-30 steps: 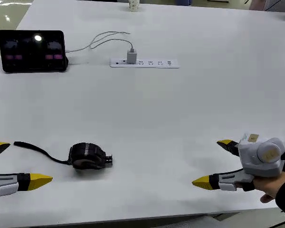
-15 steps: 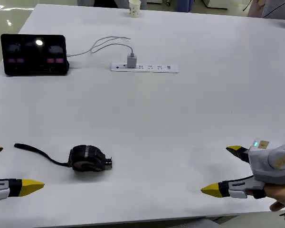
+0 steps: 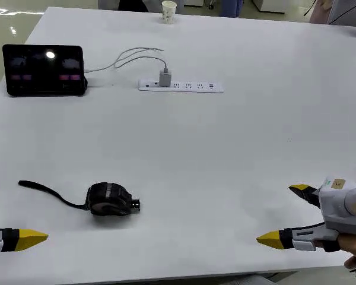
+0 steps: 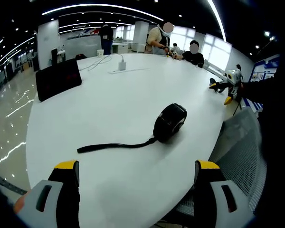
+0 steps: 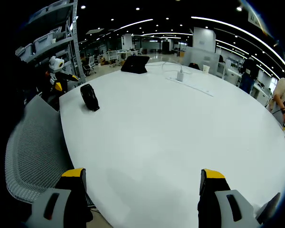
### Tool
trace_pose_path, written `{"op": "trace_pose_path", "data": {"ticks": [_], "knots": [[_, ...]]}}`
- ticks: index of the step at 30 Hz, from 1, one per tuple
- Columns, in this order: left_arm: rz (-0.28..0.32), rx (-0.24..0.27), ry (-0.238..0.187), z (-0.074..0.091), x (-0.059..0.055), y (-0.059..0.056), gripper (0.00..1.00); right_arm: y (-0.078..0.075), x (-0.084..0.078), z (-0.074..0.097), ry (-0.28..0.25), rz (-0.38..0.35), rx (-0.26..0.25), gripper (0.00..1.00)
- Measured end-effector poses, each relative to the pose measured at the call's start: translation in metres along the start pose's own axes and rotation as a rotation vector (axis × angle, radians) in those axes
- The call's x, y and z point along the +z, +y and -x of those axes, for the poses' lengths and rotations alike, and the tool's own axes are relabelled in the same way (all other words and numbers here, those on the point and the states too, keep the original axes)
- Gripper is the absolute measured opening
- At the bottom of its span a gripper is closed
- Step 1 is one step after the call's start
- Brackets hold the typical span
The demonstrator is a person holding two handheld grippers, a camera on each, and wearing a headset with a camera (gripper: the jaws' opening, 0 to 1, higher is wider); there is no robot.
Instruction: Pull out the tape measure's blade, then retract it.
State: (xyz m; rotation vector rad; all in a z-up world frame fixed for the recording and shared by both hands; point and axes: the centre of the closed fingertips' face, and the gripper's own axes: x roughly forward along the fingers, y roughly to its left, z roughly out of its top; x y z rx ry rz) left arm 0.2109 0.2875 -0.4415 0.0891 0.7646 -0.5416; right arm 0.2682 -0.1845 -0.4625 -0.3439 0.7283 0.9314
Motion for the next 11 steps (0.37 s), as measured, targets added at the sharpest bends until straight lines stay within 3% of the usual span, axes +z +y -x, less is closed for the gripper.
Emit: {"op": "trace_pose_path", "data": {"ticks": [11], "knots": [[-0.002,0.004,-0.003,0.0002,0.0020,0.0022,0.99,-0.0022,-0.0007,0.0006,0.000,-0.004,-0.005,0.99]]}}
